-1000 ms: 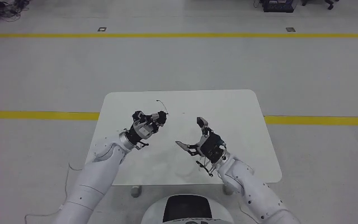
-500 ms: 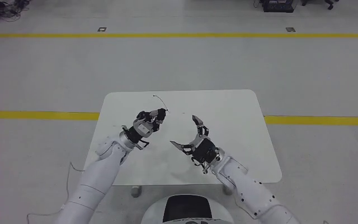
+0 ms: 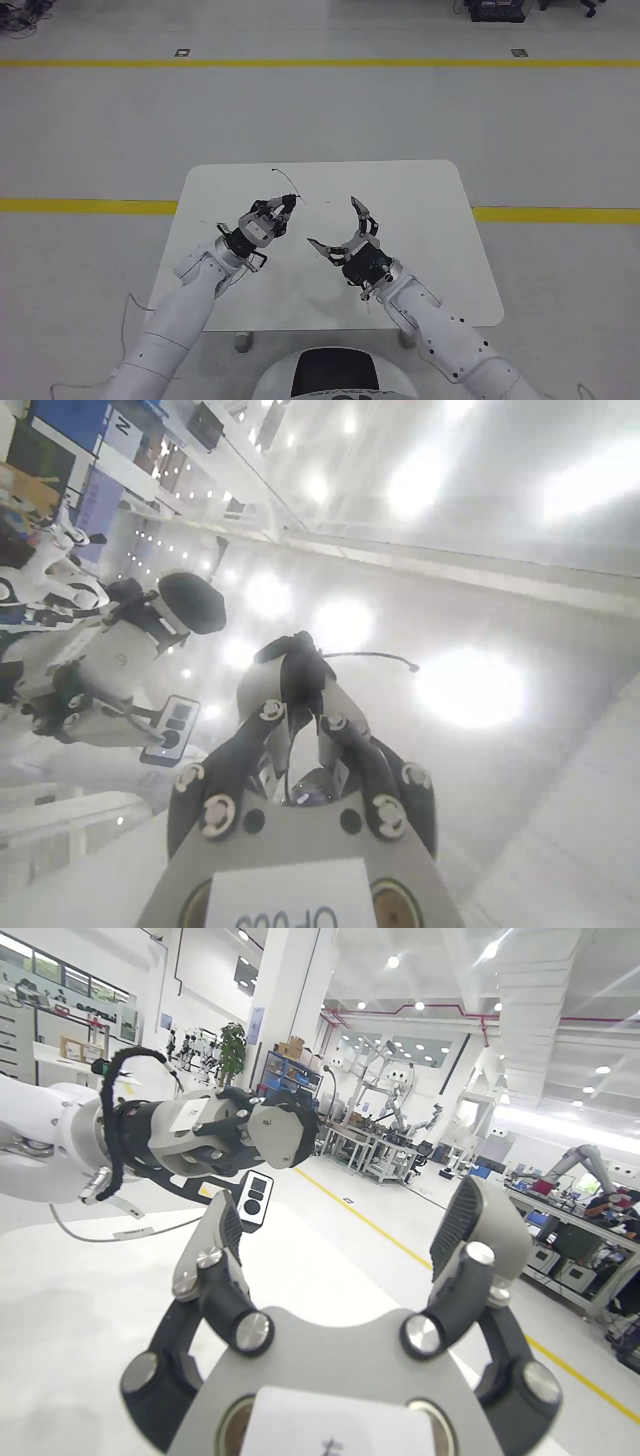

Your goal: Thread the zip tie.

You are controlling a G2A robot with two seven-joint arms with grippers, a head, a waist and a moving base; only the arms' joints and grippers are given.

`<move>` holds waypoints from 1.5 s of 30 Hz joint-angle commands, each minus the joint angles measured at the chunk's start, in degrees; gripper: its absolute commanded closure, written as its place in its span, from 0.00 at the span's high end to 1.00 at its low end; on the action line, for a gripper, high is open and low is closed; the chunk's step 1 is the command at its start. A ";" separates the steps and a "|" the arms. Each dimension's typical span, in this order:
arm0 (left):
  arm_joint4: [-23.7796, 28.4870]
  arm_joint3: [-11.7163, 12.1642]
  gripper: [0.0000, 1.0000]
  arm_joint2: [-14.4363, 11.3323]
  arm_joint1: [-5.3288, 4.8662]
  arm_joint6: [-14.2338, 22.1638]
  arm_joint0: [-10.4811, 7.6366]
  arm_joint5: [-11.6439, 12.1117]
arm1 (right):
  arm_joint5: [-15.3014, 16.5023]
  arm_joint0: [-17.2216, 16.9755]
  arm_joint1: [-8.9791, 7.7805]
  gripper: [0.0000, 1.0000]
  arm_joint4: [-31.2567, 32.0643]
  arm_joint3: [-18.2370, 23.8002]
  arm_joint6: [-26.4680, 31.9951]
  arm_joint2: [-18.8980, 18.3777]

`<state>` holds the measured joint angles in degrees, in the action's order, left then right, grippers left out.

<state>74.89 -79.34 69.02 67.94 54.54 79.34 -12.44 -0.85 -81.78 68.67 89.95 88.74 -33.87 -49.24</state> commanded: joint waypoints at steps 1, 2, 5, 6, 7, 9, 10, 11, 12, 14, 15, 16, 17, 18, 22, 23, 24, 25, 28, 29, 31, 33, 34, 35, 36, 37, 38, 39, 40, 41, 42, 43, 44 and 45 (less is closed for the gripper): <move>0.06 0.01 0.00 -0.01 0.00 -0.02 0.00 -0.07 | 0.01 0.00 0.00 1.00 0.00 0.00 0.00 0.00; 0.13 -0.05 0.00 -0.09 0.02 -0.25 0.05 -0.13 | -0.04 0.03 0.00 1.00 0.00 0.03 0.14 -0.03; 1.64 -0.80 0.00 -0.87 0.15 -2.00 0.50 -2.20 | -1.09 0.65 -0.06 1.00 0.00 -0.01 0.80 0.13; 2.01 -0.88 0.00 -0.92 0.15 -2.22 0.52 -2.68 | -1.41 0.83 -0.05 1.00 0.00 -0.14 0.76 0.18; 2.24 -0.89 0.00 -1.05 0.16 -2.39 0.59 -3.16 | -1.71 1.05 -0.04 1.00 0.00 -0.33 0.75 0.22; 2.84 -0.91 0.00 -1.22 0.16 -2.39 0.52 -4.23 | -1.99 1.59 -0.01 1.00 0.00 -0.72 0.82 0.56; 3.02 -0.87 0.00 -1.29 0.17 -2.42 0.52 -4.40 | -2.08 1.81 0.02 1.00 0.00 -0.88 0.83 0.72; 2.91 -1.00 0.00 -1.40 0.18 -2.33 0.38 -4.39 | -1.68 2.09 0.05 1.00 0.00 -1.04 0.67 1.01; 2.21 -1.22 0.00 -1.37 0.16 -1.74 0.16 -3.59 | -1.50 2.19 0.06 1.00 0.00 -1.15 0.49 1.01; 2.21 -1.22 0.00 -1.37 0.16 -1.74 0.16 -3.59 | -1.50 2.19 0.06 1.00 0.00 -1.15 0.49 1.01; 2.21 -1.22 0.00 -1.37 0.16 -1.74 0.16 -3.59 | -1.50 2.19 0.06 1.00 0.00 -1.15 0.49 1.01; 2.21 -1.22 0.00 -1.37 0.16 -1.74 0.16 -3.59 | -1.50 2.19 0.06 1.00 0.00 -1.15 0.49 1.01; 2.21 -1.22 0.00 -1.37 0.16 -1.74 0.16 -3.59 | -1.50 2.19 0.06 1.00 0.00 -1.15 0.49 1.01; 2.21 -1.22 0.00 -1.37 0.16 -1.74 0.16 -3.59 | -1.50 2.19 0.06 1.00 0.00 -1.15 0.49 1.01; 1.92 -2.47 0.00 -2.70 0.26 -2.66 0.69 -4.68 | -2.53 2.16 0.07 1.00 0.00 -0.54 1.36 0.57; 1.52 -2.50 0.00 -2.85 0.24 -2.60 0.74 -4.69 | -2.86 2.25 0.02 1.00 0.00 -0.52 1.51 0.61; 1.51 -2.52 0.00 -3.02 0.25 -2.51 0.86 -4.65 | -3.05 2.31 -0.04 1.00 0.00 -0.48 1.57 0.64; 1.49 -2.55 0.00 -3.25 0.26 -2.39 0.94 -4.76 | -3.38 2.35 -0.11 1.00 0.00 -0.43 1.55 0.64; 1.40 -2.57 0.00 -3.48 0.26 -2.32 1.01 -4.55 | -3.45 2.28 -0.30 1.00 0.00 -0.23 1.56 0.81; 1.49 -2.59 0.00 -3.48 0.25 -2.27 1.03 -4.59 | -3.42 2.20 -0.34 0.98 0.00 -0.16 1.54 0.83; 1.56 -2.64 0.00 -3.43 0.22 -2.26 1.05 -4.58 | -3.36 2.05 -0.41 0.67 0.00 0.00 1.45 0.89; 1.88 -2.73 0.00 -3.31 0.20 -2.13 1.13 -4.55 | -3.31 1.85 -0.48 0.48 0.00 0.14 1.28 0.87; 1.88 -2.73 0.00 -3.31 0.20 -2.13 1.13 -4.55 | -3.25 1.78 -0.50 0.46 0.00 0.21 1.18 0.87; 1.88 -2.73 0.00 -3.31 0.20 -2.13 1.13 -4.55 | -3.19 1.67 -0.54 0.45 0.00 0.29 1.06 0.83; 1.88 -2.73 0.00 -3.31 0.20 -2.13 1.13 -4.55 | -3.08 1.63 -0.57 0.43 0.00 0.34 0.96 0.83; 1.88 -2.73 0.00 -3.31 0.20 -2.13 1.13 -4.55 | -3.03 1.60 -0.62 0.41 0.00 0.37 0.88 0.83; 1.88 -2.73 0.00 -3.31 0.20 -2.13 1.13 -4.55 | -2.98 1.57 -0.68 0.41 0.00 0.42 0.77 0.84; 1.88 -2.73 0.00 -3.31 0.20 -2.13 1.13 -4.55 | -2.88 1.53 -0.76 0.40 0.00 0.45 0.63 0.84; 1.88 -2.73 0.00 -3.31 0.20 -2.13 1.13 -4.55 | -2.85 1.49 -0.83 0.40 0.00 0.49 0.54 0.83; 1.88 -2.73 0.00 -3.31 0.20 -2.13 1.13 -4.55 | -2.79 1.48 -0.91 0.38 0.00 0.54 0.43 0.83; 1.88 -2.73 0.00 -3.31 0.20 -2.13 1.13 -4.55 | -2.65 1.48 -1.01 0.37 0.00 0.58 0.31 0.87; 1.88 -2.73 0.00 -3.31 0.20 -2.13 1.13 -4.55 | -2.55 1.48 -1.08 0.36 0.00 0.63 0.24 0.94; 1.88 -2.73 0.00 -3.31 0.20 -2.13 1.13 -4.55 | -2.38 1.48 -1.14 0.33 0.00 0.74 0.15 1.06; 1.88 -2.73 0.00 -3.31 0.20 -2.13 1.13 -4.55 | -2.21 1.52 -1.22 0.32 0.00 0.81 0.09 1.22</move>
<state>76.77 -82.07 65.70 68.14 52.41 80.48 -16.99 -3.22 -80.30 67.51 89.95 89.48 -33.72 -48.16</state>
